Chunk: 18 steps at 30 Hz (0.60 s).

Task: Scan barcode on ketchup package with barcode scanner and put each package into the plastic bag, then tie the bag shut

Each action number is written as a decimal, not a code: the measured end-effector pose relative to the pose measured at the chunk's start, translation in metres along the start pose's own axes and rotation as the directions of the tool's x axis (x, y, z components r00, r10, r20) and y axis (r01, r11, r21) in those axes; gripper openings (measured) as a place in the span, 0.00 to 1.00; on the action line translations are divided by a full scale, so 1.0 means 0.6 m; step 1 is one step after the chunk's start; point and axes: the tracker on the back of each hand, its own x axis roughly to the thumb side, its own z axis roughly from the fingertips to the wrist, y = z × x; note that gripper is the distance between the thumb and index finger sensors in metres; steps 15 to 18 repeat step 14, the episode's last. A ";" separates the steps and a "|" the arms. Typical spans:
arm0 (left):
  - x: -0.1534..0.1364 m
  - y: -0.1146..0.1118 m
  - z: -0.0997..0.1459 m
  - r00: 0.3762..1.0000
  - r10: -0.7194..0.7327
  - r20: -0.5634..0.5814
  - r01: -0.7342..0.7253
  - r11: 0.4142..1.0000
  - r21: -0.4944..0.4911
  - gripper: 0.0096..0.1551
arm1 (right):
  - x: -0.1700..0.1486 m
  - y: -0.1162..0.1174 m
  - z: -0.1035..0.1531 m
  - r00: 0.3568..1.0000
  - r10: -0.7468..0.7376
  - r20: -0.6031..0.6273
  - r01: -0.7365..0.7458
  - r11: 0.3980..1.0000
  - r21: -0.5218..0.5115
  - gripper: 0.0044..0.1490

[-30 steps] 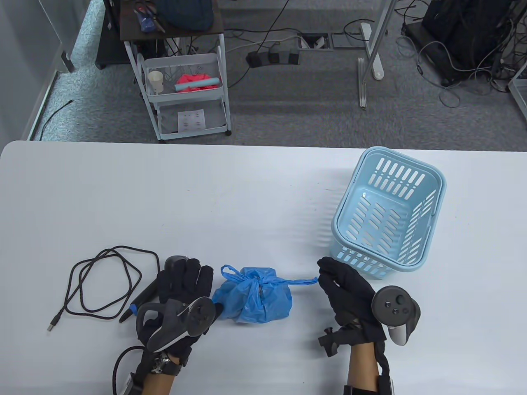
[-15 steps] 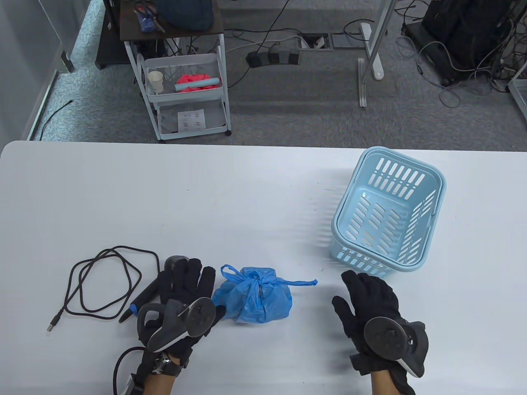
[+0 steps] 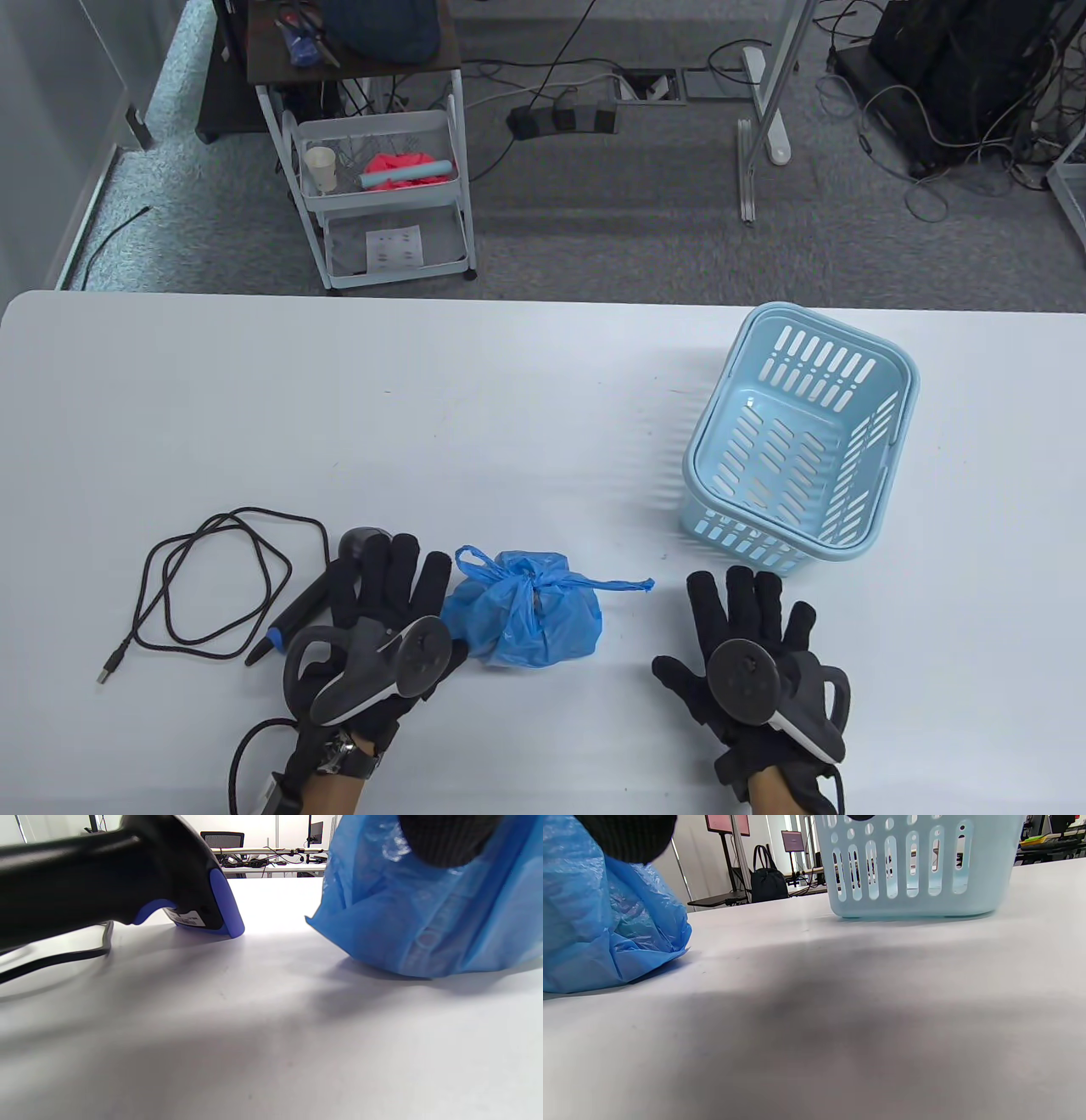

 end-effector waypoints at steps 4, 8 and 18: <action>0.000 -0.001 0.000 1.000 -0.004 -0.001 0.004 1.000 -0.001 0.56 | -0.001 0.002 -0.001 1.000 0.007 -0.005 -0.007 1.000 0.008 0.61; 0.000 -0.001 0.000 1.000 -0.002 -0.001 0.002 1.000 -0.003 0.56 | 0.000 0.003 -0.001 1.000 0.010 -0.006 -0.010 1.000 0.014 0.61; 0.000 -0.002 -0.001 1.000 -0.002 -0.002 0.002 1.000 -0.008 0.56 | 0.001 0.003 0.000 1.000 0.019 -0.012 -0.019 0.999 0.028 0.61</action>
